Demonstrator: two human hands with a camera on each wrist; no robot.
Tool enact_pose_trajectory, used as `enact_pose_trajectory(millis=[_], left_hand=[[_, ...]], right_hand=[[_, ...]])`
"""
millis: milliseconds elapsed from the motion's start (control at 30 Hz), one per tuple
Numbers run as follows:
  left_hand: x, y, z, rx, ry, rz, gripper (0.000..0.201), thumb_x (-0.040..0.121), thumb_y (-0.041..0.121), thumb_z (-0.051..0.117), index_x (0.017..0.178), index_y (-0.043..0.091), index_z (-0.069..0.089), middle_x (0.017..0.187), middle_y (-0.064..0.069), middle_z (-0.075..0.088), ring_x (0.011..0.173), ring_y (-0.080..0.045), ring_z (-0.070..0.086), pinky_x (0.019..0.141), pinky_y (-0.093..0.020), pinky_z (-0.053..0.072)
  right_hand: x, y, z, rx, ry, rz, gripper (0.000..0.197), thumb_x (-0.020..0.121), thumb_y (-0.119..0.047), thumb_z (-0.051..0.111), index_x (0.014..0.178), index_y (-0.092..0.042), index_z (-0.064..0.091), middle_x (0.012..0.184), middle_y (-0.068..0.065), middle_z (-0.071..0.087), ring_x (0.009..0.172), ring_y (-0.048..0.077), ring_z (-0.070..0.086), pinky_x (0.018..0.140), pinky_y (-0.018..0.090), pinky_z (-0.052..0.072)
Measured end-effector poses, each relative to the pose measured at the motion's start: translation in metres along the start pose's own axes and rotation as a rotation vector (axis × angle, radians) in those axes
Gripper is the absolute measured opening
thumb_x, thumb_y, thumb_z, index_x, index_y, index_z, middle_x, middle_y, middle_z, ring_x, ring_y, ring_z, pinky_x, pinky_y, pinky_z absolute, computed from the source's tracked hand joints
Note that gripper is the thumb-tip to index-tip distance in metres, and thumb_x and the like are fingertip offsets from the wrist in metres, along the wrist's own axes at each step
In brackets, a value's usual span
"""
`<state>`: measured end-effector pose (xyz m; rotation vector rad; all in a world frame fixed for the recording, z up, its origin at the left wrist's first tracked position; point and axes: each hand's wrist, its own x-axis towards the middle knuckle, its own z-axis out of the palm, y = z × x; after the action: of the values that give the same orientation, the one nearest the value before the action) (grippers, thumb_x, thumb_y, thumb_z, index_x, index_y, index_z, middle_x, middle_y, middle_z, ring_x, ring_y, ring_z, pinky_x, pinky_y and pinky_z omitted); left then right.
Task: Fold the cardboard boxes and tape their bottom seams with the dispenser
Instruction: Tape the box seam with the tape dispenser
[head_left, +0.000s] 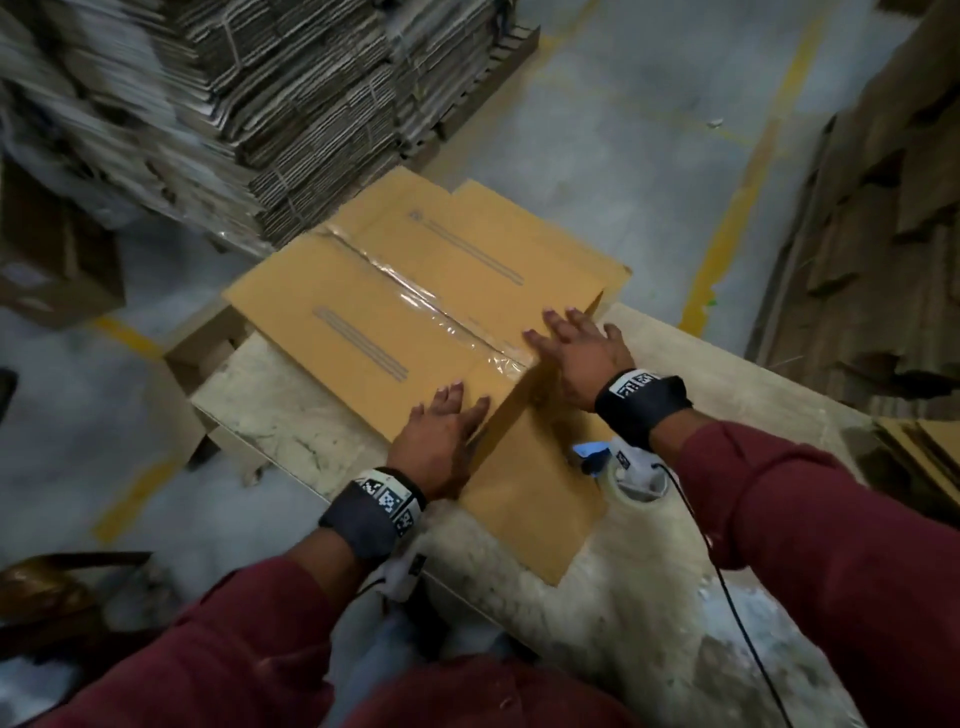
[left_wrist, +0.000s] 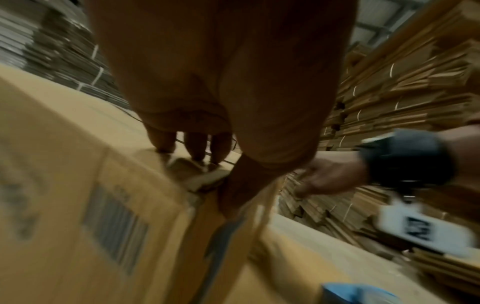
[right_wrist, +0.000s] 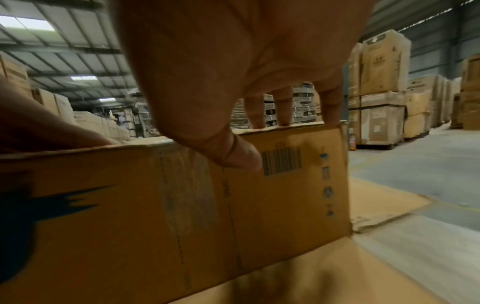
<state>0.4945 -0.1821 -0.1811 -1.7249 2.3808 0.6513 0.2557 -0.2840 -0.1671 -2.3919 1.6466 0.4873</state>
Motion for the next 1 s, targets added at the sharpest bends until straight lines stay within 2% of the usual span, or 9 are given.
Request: enact_pose_trajectory(millis=[133, 300, 500, 567, 633, 667, 700, 800, 1000], left_hand=[[-0.004, -0.029, -0.008, 0.029, 0.010, 0.108, 0.064, 0.107, 0.034, 0.048, 0.164, 0.035, 0.018, 0.173, -0.008, 0.005, 0.159, -0.030, 0.009, 0.127, -0.052, 0.013], [0.013, -0.064, -0.018, 0.089, 0.038, 0.186, 0.066, 0.106, 0.024, 0.052, 0.162, 0.041, 0.020, 0.173, 0.002, 0.007, 0.159, -0.027, 0.008, 0.127, -0.049, 0.011], [0.030, -0.059, -0.024, 0.112, 0.102, 0.174, 0.072, 0.097, 0.015, 0.062, 0.160, 0.035, 0.034, 0.171, -0.001, 0.022, 0.157, -0.031, 0.020, 0.124, -0.054, 0.021], [0.028, -0.048, -0.018, 0.103, 0.139, 0.132, 0.072, 0.094, 0.019, 0.062, 0.159, 0.033, 0.035, 0.170, -0.004, 0.024, 0.157, -0.032, 0.022, 0.124, -0.055, 0.020], [0.022, -0.040, -0.011, 0.067, 0.165, 0.090, 0.072, 0.094, 0.022, 0.062, 0.160, 0.029, 0.034, 0.170, -0.005, 0.024, 0.157, -0.031, 0.021, 0.125, -0.054, 0.017], [0.019, -0.038, -0.007, 0.058, 0.171, 0.069, 0.073, 0.094, 0.024, 0.062, 0.161, 0.028, 0.032, 0.171, -0.005, 0.021, 0.158, -0.031, 0.018, 0.126, -0.054, 0.015], [0.015, -0.035, -0.003, 0.056, 0.177, 0.052, 0.076, 0.095, 0.027, 0.062, 0.162, 0.027, 0.028, 0.172, -0.005, 0.018, 0.158, -0.030, 0.016, 0.126, -0.054, 0.012], [0.009, -0.029, 0.006, 0.047, 0.192, 0.024, 0.083, 0.094, 0.032, 0.065, 0.164, 0.025, 0.021, 0.173, -0.006, 0.013, 0.159, -0.029, 0.011, 0.127, -0.054, 0.008], [0.009, -0.023, 0.003, 0.008, 0.187, -0.003, 0.081, 0.096, 0.037, 0.064, 0.164, 0.025, 0.021, 0.173, -0.005, 0.010, 0.160, -0.027, 0.008, 0.128, -0.052, 0.006]], right_hand=[[-0.033, 0.001, 0.017, 0.026, 0.045, 0.025, 0.092, 0.086, -0.047, 0.066, 0.159, -0.044, 0.010, 0.170, 0.000, 0.002, 0.152, 0.033, 0.013, 0.111, 0.060, 0.033], [-0.060, 0.006, 0.036, 0.068, 0.084, -0.003, 0.088, 0.083, -0.032, 0.064, 0.157, -0.044, 0.017, 0.169, 0.002, 0.010, 0.147, 0.033, 0.021, 0.106, 0.055, 0.043], [-0.080, -0.003, 0.036, 0.075, 0.106, 0.056, 0.078, 0.087, -0.039, 0.060, 0.156, -0.040, 0.024, 0.167, 0.005, 0.019, 0.142, 0.033, 0.030, 0.106, 0.052, 0.041], [-0.095, -0.013, 0.043, 0.156, 0.221, 0.092, 0.068, 0.088, -0.048, 0.054, 0.152, -0.035, 0.037, 0.159, 0.008, 0.033, 0.137, 0.033, 0.036, 0.102, 0.053, 0.043], [-0.111, -0.026, 0.064, 0.250, 0.375, 0.111, 0.061, 0.084, -0.058, 0.047, 0.137, -0.030, 0.055, 0.137, 0.009, 0.050, 0.120, 0.032, 0.047, 0.088, 0.047, 0.050], [-0.119, -0.034, 0.076, 0.300, 0.360, 0.110, 0.060, 0.080, -0.064, 0.046, 0.128, -0.029, 0.059, 0.125, 0.007, 0.053, 0.110, 0.030, 0.050, 0.082, 0.043, 0.051], [-0.126, -0.041, 0.087, 0.357, 0.224, 0.108, 0.061, 0.077, -0.069, 0.047, 0.121, -0.029, 0.060, 0.117, 0.005, 0.054, 0.103, 0.028, 0.052, 0.079, 0.040, 0.051], [-0.133, -0.055, 0.120, 0.468, -0.328, 0.050, 0.051, 0.076, -0.066, 0.065, 0.107, -0.026, 0.059, 0.104, 0.003, 0.062, 0.093, 0.027, 0.060, 0.073, 0.034, 0.048], [-0.118, -0.059, 0.145, 0.489, -0.325, 0.039, 0.020, 0.087, -0.043, 0.062, 0.091, -0.023, 0.060, 0.099, 0.007, 0.066, 0.092, 0.033, 0.065, 0.068, 0.031, 0.042]])
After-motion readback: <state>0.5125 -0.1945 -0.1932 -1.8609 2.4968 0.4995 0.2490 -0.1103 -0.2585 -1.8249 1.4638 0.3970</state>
